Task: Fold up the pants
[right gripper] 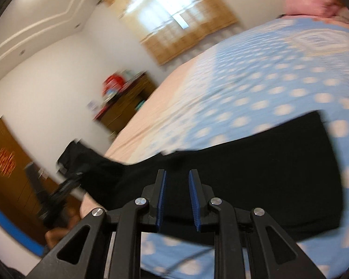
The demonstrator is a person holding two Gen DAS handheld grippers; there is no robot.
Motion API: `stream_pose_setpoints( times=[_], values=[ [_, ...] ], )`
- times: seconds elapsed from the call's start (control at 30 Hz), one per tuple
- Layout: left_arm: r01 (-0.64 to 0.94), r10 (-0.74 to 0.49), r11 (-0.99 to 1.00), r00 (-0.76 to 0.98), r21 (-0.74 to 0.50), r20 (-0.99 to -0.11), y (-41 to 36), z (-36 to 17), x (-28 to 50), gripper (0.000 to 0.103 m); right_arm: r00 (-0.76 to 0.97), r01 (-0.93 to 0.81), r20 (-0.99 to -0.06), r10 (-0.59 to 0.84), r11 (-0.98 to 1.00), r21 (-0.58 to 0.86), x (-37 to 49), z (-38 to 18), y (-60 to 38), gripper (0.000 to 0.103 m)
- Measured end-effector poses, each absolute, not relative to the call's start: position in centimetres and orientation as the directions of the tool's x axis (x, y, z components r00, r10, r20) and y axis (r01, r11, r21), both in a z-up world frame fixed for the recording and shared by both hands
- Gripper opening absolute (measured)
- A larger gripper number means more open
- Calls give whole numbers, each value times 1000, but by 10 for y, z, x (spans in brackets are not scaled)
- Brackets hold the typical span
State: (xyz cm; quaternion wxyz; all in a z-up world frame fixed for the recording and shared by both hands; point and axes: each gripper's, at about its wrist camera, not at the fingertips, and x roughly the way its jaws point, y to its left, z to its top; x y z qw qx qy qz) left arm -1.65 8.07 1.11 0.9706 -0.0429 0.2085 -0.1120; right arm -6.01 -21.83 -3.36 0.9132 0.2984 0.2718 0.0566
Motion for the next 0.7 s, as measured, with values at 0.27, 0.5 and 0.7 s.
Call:
stream_pose_setpoints(
  times=[0.27, 0.5, 0.7],
  values=[
    [597, -582, 798, 725, -84, -369, -53, 24, -54, 20, 873, 251, -484, 61, 795, 552, -114, -27, -297, 22],
    [759, -682, 650, 600, 29, -418, -139, 1, -83, 20, 846, 352, -525, -95, 839, 414, -173, -9, -320, 22],
    [832, -656, 531, 523, 160, -545, -177, -38, -113, 30, 819, 398, -549, -166, 853, 336, -192, -7, -327, 22]
  ],
)
